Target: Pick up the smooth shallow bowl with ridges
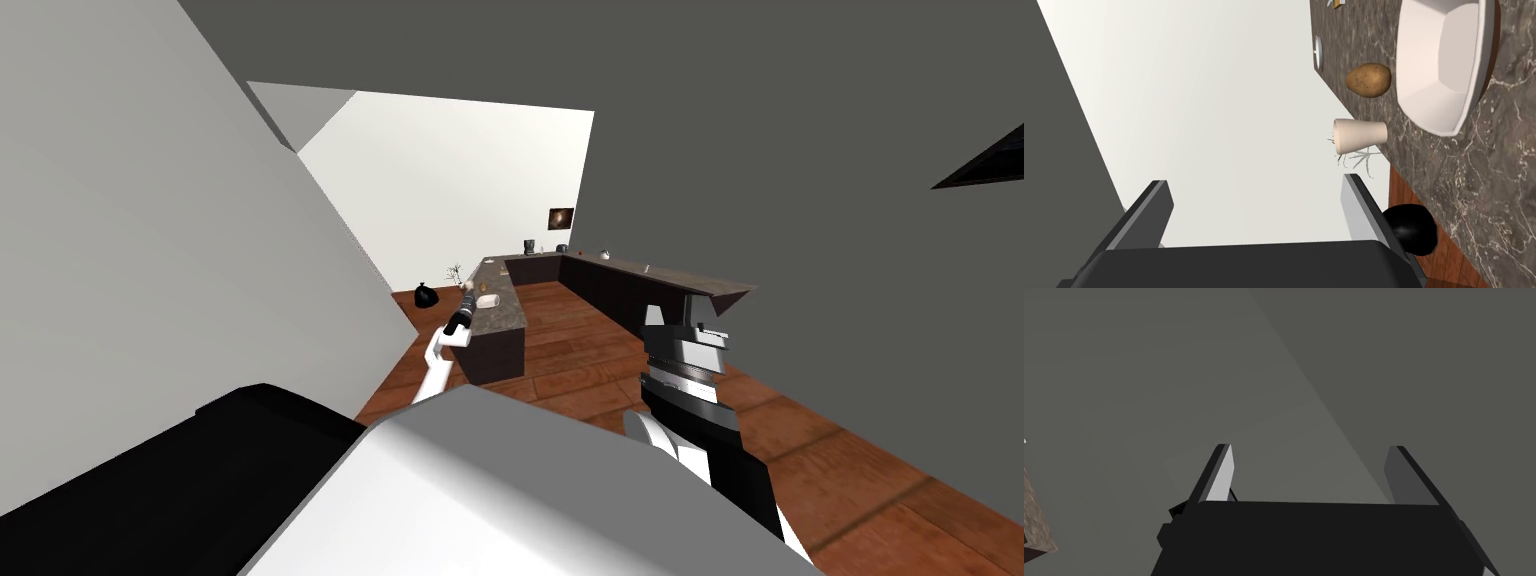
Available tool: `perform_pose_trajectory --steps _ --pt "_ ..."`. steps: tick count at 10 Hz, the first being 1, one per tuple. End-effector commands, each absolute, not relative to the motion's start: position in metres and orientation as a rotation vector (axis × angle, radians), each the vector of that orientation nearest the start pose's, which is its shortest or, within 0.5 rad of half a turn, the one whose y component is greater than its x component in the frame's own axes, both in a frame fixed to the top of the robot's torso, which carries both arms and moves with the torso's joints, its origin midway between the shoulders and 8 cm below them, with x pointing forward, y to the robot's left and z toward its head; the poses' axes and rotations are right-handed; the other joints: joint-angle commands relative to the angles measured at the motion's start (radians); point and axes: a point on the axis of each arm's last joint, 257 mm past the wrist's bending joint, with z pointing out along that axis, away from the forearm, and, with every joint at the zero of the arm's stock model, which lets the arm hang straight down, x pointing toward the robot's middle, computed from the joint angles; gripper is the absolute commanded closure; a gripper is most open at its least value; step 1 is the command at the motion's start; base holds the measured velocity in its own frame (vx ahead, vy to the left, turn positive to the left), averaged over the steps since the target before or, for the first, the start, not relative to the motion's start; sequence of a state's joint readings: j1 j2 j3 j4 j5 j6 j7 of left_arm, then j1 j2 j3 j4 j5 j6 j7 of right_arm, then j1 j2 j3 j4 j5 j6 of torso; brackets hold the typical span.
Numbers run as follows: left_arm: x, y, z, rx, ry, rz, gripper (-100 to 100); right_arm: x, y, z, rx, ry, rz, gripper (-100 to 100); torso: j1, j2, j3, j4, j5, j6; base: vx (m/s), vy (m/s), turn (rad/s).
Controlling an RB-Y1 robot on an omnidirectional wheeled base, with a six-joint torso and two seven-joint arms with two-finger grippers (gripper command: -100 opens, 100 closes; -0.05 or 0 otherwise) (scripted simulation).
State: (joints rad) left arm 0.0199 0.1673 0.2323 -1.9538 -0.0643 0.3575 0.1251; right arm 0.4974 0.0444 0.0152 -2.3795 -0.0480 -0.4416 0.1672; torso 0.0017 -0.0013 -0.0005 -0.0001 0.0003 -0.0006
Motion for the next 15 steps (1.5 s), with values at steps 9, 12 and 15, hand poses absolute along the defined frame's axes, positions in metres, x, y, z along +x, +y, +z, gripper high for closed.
perform_pose_trajectory --steps 9,12,15 --pt "0.531 0.408 -0.173 -1.478 1.139 -0.817 -100 0.332 -0.282 0.058 0.626 0.559 1.201 0 0.001 -0.002 -0.001 0.000 0.000 0.000 0.037 0.010 -0.025" --pt "0.533 0.411 -0.195 -1.569 1.170 -0.772 -100 0.332 -0.282 0.058 0.626 0.559 1.201 0 0.001 -0.002 -0.001 -0.001 0.000 0.000 0.050 0.017 -0.011" --pt "0.530 0.412 -0.211 -1.633 1.196 -0.736 -100 0.332 -0.282 0.058 0.626 0.559 1.201 0 0.001 -0.003 -0.002 -0.001 0.000 0.000 0.062 0.020 -0.005"
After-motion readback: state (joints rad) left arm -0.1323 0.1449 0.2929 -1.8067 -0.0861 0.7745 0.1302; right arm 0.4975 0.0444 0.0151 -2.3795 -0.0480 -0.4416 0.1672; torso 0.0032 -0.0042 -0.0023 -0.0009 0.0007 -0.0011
